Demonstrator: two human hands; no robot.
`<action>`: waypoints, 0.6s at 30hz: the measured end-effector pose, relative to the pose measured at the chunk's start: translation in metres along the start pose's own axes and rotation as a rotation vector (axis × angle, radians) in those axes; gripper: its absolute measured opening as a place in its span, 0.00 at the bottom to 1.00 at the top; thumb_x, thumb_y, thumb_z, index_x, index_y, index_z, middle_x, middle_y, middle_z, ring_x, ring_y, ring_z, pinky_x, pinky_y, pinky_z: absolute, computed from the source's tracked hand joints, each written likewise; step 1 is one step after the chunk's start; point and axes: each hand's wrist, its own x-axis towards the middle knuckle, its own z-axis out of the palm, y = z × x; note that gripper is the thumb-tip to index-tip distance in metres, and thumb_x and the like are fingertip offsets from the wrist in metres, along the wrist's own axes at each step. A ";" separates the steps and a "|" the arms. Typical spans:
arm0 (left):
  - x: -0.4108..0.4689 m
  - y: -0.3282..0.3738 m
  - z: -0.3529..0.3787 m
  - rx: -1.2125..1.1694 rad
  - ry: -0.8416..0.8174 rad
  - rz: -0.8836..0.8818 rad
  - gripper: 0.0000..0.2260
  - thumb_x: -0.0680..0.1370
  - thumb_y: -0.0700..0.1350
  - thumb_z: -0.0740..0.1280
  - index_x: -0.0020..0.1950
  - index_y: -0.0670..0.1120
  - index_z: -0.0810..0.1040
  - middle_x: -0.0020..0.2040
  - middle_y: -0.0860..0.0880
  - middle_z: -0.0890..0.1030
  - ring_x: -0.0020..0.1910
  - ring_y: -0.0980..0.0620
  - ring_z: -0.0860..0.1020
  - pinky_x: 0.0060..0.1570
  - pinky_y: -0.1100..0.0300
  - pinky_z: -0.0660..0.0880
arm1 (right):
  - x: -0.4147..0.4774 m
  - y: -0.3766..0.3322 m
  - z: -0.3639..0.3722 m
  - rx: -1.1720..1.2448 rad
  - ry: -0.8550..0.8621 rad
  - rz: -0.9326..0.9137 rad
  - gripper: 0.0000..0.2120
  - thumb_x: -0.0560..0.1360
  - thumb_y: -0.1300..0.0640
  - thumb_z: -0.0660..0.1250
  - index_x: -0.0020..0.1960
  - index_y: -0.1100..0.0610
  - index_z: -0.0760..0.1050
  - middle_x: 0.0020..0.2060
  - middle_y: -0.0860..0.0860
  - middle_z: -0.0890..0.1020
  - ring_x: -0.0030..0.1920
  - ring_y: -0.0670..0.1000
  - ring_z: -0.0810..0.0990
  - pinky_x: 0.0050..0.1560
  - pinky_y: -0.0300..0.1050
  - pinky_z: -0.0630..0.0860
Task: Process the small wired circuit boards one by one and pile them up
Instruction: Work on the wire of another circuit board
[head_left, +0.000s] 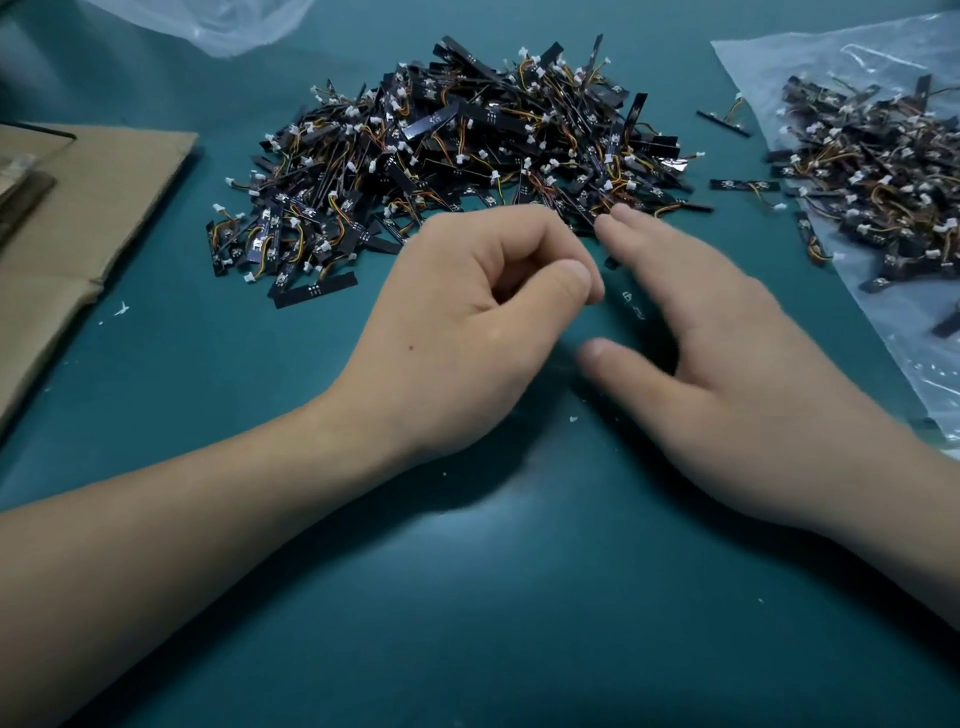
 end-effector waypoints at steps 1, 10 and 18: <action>0.000 0.000 0.000 -0.008 -0.002 -0.002 0.08 0.78 0.40 0.65 0.41 0.43 0.81 0.25 0.57 0.70 0.26 0.58 0.65 0.29 0.64 0.62 | 0.000 -0.003 0.000 -0.075 -0.051 -0.003 0.40 0.75 0.35 0.56 0.84 0.47 0.54 0.83 0.43 0.56 0.83 0.44 0.51 0.83 0.50 0.50; 0.002 0.001 -0.001 -0.029 0.075 0.003 0.08 0.77 0.40 0.64 0.41 0.45 0.81 0.25 0.56 0.71 0.27 0.49 0.67 0.28 0.57 0.63 | -0.004 0.001 0.000 0.043 0.157 -0.103 0.12 0.76 0.52 0.68 0.59 0.50 0.80 0.54 0.46 0.80 0.57 0.50 0.77 0.61 0.46 0.71; 0.003 -0.002 -0.002 -0.050 0.086 0.007 0.09 0.78 0.38 0.63 0.42 0.43 0.82 0.30 0.37 0.74 0.30 0.38 0.69 0.27 0.50 0.65 | -0.010 -0.002 0.000 -0.344 0.152 -0.015 0.23 0.77 0.43 0.61 0.67 0.54 0.76 0.60 0.53 0.76 0.59 0.61 0.73 0.58 0.56 0.67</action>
